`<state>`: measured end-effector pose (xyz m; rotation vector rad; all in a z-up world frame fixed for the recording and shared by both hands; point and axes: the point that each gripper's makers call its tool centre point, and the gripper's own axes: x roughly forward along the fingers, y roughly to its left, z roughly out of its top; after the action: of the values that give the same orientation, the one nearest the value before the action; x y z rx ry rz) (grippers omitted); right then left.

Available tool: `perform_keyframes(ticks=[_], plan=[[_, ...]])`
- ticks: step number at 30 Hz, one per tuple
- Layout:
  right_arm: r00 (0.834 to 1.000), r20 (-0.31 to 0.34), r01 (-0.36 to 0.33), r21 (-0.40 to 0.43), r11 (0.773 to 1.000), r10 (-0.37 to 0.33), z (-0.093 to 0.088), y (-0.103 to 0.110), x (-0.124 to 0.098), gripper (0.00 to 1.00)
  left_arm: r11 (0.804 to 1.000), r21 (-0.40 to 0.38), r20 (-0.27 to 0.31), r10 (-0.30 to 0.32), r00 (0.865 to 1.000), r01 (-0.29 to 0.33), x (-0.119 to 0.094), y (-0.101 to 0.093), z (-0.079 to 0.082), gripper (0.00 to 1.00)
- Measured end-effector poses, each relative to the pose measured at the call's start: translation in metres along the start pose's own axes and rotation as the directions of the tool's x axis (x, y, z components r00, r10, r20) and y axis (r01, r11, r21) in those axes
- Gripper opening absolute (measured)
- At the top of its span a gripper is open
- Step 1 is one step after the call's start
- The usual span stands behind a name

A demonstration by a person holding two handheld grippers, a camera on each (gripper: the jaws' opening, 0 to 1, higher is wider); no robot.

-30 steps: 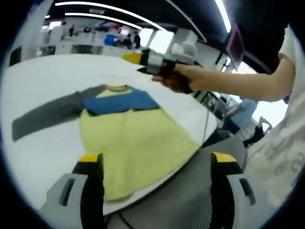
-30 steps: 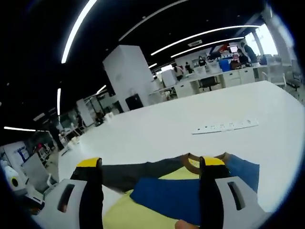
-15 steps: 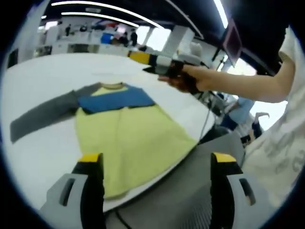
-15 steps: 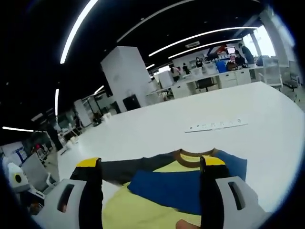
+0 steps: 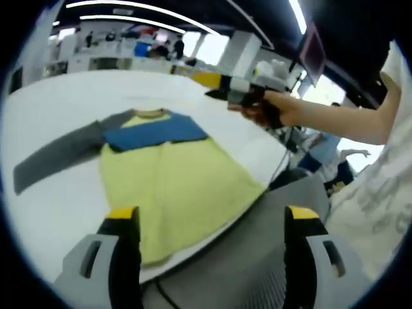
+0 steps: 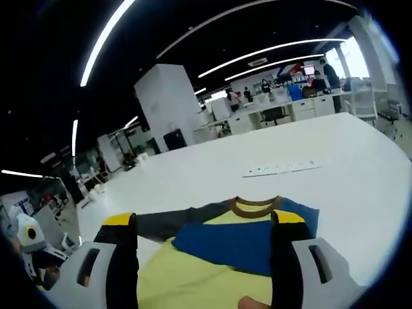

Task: Fold the garment on the visible template until the final outline fits inside the template.

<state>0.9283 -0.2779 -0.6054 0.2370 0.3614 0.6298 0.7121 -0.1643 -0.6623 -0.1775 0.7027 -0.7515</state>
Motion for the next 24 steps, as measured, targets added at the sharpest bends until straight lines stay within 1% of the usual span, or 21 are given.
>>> perform_keyframes(ticks=[4, 13, 20, 24], plan=[[1.0, 0.002, 0.0, 0.003, 1.0, 0.0, -0.001, 0.002, -0.008, 0.85, 1.0, 0.004, -0.025, 0.002, 1.0, -0.002, -0.001, -0.001, -0.005, 0.89], [1.0, 0.003, 0.007, -0.007, 1.0, -0.007, -0.002, 0.008, -0.034, 0.85, 1.0, 0.011, -0.025, 0.0, 1.0, 0.0, -0.003, -0.006, -0.006, 0.89], [1.0, 0.014, 0.026, 0.009, 1.0, -0.027, -0.005, 0.004, -0.052, 0.84, 1.0, 0.019, -0.028, -0.002, 1.0, 0.002, -0.001, -0.008, -0.004, 0.89], [0.999, 0.025, 0.042, 0.034, 0.999, -0.042, -0.006, -0.001, -0.062, 0.83, 1.0, 0.017, -0.027, -0.002, 1.0, 0.003, -0.001, -0.009, -0.004, 0.89]])
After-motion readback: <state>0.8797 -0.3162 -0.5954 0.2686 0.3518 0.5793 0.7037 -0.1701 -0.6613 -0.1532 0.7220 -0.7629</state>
